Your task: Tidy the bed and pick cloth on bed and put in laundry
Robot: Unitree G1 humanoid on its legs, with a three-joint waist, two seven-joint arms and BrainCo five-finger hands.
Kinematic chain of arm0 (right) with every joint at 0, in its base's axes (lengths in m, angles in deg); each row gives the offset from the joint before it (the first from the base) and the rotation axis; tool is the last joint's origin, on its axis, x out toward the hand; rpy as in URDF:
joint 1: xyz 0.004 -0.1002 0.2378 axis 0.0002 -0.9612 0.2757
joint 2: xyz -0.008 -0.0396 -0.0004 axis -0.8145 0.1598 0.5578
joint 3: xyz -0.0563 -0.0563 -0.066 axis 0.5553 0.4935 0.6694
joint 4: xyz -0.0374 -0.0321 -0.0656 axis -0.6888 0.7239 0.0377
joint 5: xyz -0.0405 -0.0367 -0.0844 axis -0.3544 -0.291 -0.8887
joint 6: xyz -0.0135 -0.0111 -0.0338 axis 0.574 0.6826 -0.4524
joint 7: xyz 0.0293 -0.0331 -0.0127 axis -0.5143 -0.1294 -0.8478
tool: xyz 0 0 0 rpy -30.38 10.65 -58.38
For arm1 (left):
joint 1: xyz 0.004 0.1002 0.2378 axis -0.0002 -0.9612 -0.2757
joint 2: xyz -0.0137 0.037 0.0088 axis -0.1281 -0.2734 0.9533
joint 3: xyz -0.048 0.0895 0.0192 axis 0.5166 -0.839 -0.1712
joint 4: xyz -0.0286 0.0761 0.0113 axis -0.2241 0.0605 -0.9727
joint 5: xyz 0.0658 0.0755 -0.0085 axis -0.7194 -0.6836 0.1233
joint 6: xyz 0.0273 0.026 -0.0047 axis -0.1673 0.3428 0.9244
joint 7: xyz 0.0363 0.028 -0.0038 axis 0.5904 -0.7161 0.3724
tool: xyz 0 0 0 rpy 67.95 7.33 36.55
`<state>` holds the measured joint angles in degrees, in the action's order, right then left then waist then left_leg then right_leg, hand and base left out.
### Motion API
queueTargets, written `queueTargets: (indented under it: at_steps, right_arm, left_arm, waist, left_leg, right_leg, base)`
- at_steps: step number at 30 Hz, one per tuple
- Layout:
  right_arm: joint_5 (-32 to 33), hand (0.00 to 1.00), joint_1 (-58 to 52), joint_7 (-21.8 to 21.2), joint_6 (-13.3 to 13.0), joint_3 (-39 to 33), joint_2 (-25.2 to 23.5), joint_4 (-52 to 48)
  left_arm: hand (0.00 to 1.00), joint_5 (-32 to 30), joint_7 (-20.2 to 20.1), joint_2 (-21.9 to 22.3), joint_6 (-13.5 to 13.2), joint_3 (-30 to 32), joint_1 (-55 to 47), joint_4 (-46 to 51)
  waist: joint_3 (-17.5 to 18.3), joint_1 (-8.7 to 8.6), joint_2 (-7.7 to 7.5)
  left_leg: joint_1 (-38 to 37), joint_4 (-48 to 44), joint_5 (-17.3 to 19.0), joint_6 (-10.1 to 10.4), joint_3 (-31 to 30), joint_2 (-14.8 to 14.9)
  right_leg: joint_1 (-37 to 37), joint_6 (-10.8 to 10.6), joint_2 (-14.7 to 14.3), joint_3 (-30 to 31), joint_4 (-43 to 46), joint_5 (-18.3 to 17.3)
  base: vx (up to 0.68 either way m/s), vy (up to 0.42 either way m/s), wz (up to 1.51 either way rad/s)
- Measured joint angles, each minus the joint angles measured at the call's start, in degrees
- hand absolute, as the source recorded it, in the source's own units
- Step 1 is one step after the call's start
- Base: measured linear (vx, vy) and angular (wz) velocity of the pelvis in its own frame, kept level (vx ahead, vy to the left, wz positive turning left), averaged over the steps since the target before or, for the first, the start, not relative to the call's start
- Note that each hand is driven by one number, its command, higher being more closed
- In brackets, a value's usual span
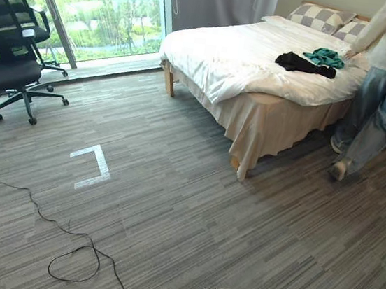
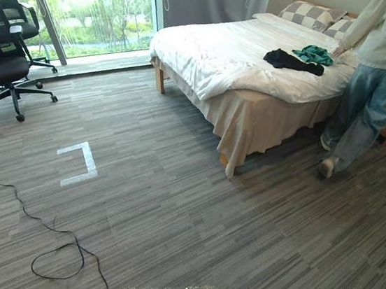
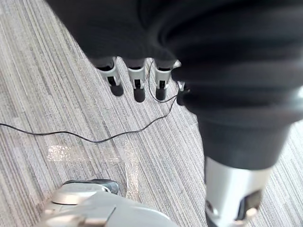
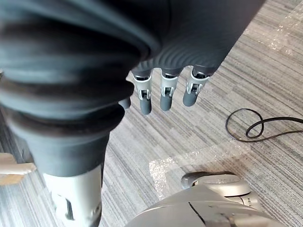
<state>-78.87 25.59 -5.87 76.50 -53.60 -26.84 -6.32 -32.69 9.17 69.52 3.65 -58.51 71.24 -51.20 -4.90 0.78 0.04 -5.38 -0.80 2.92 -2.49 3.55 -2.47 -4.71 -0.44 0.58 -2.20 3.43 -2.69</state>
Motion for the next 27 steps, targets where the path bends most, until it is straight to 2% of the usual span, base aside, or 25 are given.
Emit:
queueTargets:
  at_steps: [9, 15, 18, 20, 21, 22, 25, 27]
  right_arm:
    - [-0.11, 0.00, 1.34, -0.12, -0.53, -0.33, -0.11, 0.99]
    - [-0.98, 0.00, 2.35, -0.40, -0.53, -0.28, -0.16, 0.96]
    - [-2.61, 0.00, 3.77, -0.45, -0.49, 0.33, -0.44, 0.90]
    - [-2.57, 0.00, 4.08, -0.45, -0.54, 0.31, -1.06, 0.68]
    - [-2.58, 0.00, 4.29, -0.45, -0.54, 0.30, -1.24, 0.31]
    - [-2.56, 0.00, 4.50, -0.44, -0.54, 0.29, -1.25, 0.14]
    - [-2.50, 0.00, 4.39, -0.42, -0.58, 0.24, -1.31, -0.31]
    - [-2.39, 0.00, 4.56, -0.43, -0.64, -0.29, -1.37, -0.34]
  left_arm:
    - [0.00, -3.22, -1.13, -0.50, -0.26, -0.83, 1.25, -1.00]
    - [0.00, -5.42, -1.39, -1.36, -0.31, -3.54, 2.30, -0.96]
    - [0.00, -5.59, -1.43, -2.57, -0.28, -5.21, 3.72, -0.96]
    - [0.00, -5.62, -1.38, -3.35, -0.29, -5.31, 4.16, -0.93]
    - [0.00, -5.61, -1.34, -3.59, -0.28, -5.32, 4.34, -0.93]
    - [0.00, -5.64, -1.30, -3.59, -0.18, -5.36, 4.33, -0.95]
    - [0.00, -5.64, -1.30, -3.61, -0.02, -5.43, 4.37, -0.96]
    - [0.00, -5.61, -1.33, -3.57, 0.02, -5.42, 4.93, -1.26]
  waist:
    - [-2.26, 0.03, -0.26]
    - [-3.83, 0.01, -0.59]
    - [-5.66, 0.03, -1.27]
    - [-7.07, 0.00, -2.48]
    - [-7.69, 0.02, -2.78]
    - [-7.75, -0.03, -2.70]
    - [-7.71, -0.27, -2.57]
    - [-7.74, -0.87, -2.33]
  left_leg:
    - [-5.64, 4.94, -1.16, 0.06, 0.02, -0.58]
    - [-6.31, 5.63, -1.11, 0.08, 1.11, -0.52]
    - [-4.93, 4.52, -0.25, -0.19, 1.66, -0.87]
    - [-4.92, 4.23, 0.04, -0.57, 2.19, -1.43]
    - [-5.38, 4.08, 0.41, -0.87, 2.73, -1.63]
    - [-5.39, 3.78, 0.98, -0.88, 3.32, -1.59]
    - [-6.09, 3.84, 2.22, -0.73, 4.75, -1.56]
    - [-6.25, 3.98, 2.45, -0.49, 5.21, -1.34]
  right_leg:
    - [-4.19, -0.99, 0.37, -0.81, -2.48, -0.60]
    - [-3.30, -1.54, 0.36, -0.61, -1.30, -1.03]
    - [1.60, -1.66, 1.14, -0.67, 6.85, -4.97]
    - [4.38, -2.62, 2.02, -0.74, 12.23, -7.73]
    - [5.42, -3.76, 2.72, -1.37, 15.51, -9.04]
    - [6.60, -3.89, 3.27, -3.07, 18.08, -9.26]
    - [7.24, -2.09, 3.92, -6.06, 18.98, -10.37]
    - [7.57, -1.59, 4.10, -7.93, 18.29, -10.65]
  base:
    - [0.08, 0.005, 0.00]
    - [0.00, -0.018, -0.07]
    - [-0.06, -0.026, -0.10]
    - [-0.02, -0.024, -0.12]
    - [-0.02, -0.010, -0.26]
    - [-0.02, -0.010, -0.28]
    - [0.01, 0.002, -0.28]
    - [0.07, -0.010, -0.20]
